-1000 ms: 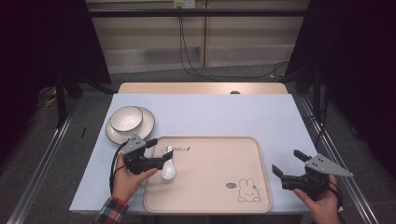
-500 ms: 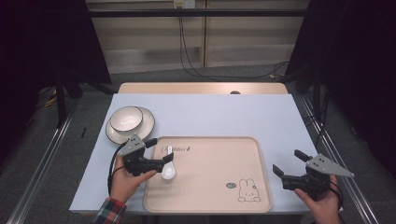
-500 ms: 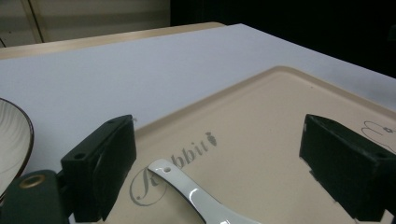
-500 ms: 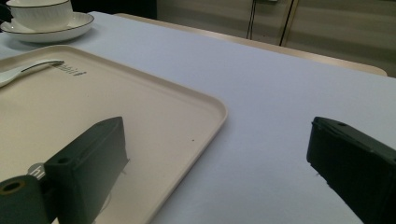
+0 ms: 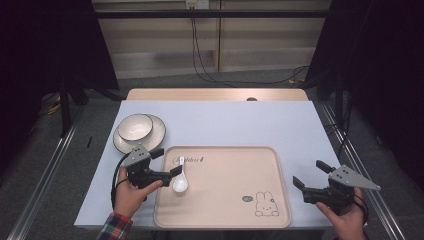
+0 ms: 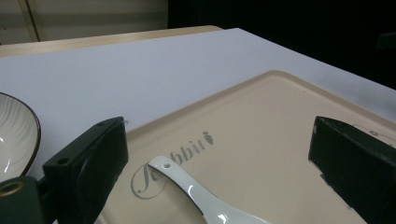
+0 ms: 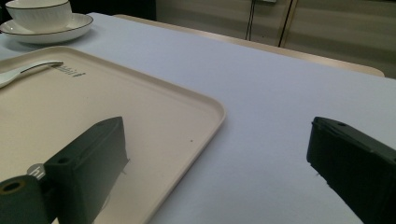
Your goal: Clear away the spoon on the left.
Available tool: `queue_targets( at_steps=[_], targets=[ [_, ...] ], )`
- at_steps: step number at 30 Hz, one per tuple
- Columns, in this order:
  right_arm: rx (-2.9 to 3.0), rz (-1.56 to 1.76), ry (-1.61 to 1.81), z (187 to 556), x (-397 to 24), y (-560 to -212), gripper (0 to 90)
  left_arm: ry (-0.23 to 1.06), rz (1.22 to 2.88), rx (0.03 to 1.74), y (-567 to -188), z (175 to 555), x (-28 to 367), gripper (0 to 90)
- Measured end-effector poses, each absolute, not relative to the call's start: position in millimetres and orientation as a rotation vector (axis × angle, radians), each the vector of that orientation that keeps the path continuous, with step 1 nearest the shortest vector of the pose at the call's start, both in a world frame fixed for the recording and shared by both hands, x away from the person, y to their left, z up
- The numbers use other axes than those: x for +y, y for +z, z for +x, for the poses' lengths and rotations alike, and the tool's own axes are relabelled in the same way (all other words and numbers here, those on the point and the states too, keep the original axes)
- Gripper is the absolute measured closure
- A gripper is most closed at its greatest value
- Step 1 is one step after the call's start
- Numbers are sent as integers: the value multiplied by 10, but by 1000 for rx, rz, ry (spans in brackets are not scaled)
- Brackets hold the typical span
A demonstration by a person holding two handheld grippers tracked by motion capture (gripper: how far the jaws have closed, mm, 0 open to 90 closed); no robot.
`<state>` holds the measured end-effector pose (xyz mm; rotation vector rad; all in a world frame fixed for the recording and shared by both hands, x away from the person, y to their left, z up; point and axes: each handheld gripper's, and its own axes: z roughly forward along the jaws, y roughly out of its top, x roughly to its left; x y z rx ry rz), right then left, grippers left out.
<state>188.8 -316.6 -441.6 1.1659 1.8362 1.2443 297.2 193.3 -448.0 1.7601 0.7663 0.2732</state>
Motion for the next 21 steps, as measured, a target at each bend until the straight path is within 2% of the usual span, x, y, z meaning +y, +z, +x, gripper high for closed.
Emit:
queue_targets(
  at_steps=[21],
  targets=[
    [1833, 1171, 1249, 1882, -3174, -4410, 45, 293, 1765, 758, -4452, 2948, 2123, 24]
  ],
)
